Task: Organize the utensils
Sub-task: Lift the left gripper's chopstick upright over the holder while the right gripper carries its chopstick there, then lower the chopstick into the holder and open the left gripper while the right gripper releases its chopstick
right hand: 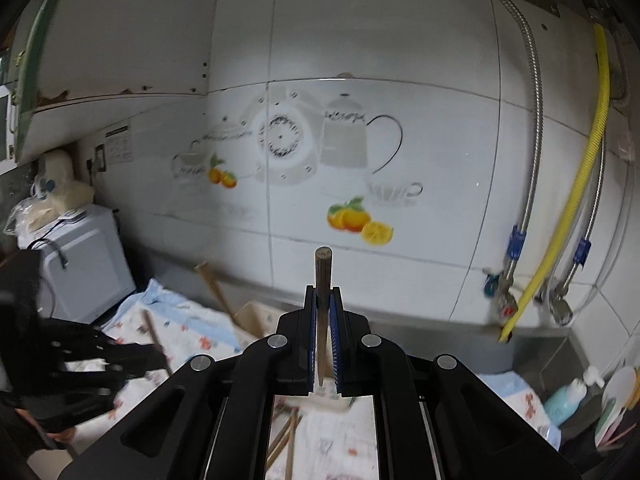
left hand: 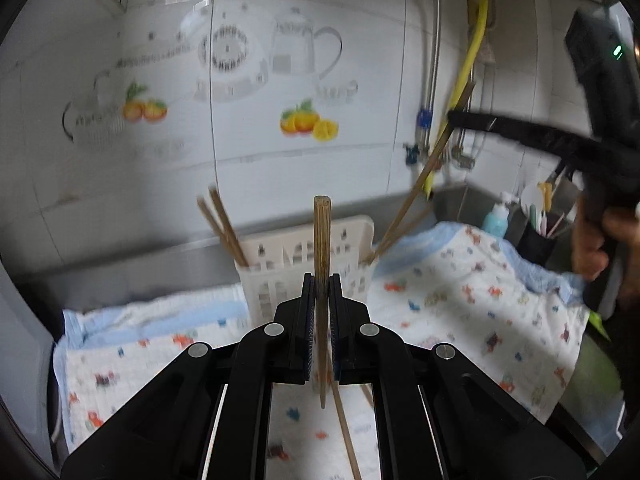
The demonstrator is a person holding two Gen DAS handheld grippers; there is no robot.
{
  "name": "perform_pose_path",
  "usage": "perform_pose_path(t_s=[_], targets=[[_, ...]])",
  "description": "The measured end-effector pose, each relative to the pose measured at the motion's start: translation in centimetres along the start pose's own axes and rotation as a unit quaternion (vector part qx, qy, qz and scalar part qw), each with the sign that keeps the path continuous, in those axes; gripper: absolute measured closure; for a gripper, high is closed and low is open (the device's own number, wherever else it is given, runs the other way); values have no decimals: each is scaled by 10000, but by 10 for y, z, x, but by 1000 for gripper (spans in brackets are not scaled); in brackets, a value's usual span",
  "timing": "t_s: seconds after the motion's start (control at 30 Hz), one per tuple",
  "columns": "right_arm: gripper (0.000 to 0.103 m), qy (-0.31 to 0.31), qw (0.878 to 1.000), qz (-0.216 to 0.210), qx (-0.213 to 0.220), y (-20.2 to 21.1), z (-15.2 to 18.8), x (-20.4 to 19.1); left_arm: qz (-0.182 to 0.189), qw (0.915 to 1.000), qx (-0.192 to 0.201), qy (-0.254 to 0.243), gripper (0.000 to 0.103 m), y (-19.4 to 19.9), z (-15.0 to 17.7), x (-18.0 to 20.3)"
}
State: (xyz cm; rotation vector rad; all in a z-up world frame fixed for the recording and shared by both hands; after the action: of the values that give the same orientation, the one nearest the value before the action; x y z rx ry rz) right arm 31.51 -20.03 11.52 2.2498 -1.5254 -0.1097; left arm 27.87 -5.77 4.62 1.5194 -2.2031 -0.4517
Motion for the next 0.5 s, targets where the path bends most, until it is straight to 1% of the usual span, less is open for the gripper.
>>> perform_pose_path(t_s=[0.2,0.3,0.43,0.5], targets=[[96,-39,9999,49,-90,-31,-2,4,-47,9988,492,-50,97,9,-51,3],[97,-44,9996,14,-274,-51,7,3,-72,9971,753,-16,97,11,-77,3],[97,-14,9991,-13,-420,-65,20,1,-271,9940,1050,-106,97,6,-106,3],[97,28,9987,-17,-505,-70,27,0,-305,9926,1168,-116,97,3,-116,3]])
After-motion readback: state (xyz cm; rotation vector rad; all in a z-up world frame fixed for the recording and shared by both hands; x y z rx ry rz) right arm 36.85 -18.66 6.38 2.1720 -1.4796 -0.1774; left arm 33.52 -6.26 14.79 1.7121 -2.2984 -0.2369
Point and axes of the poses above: each gripper's, at about its wrist camera, not at the fingertips, and y roughly against the way its jaws point, x to its right, z to its underside, the point moved 8 cm from there along -y, roughly the way its jaws point, and after that the axes turned 8 degrees about y, right-handed, at the moved point
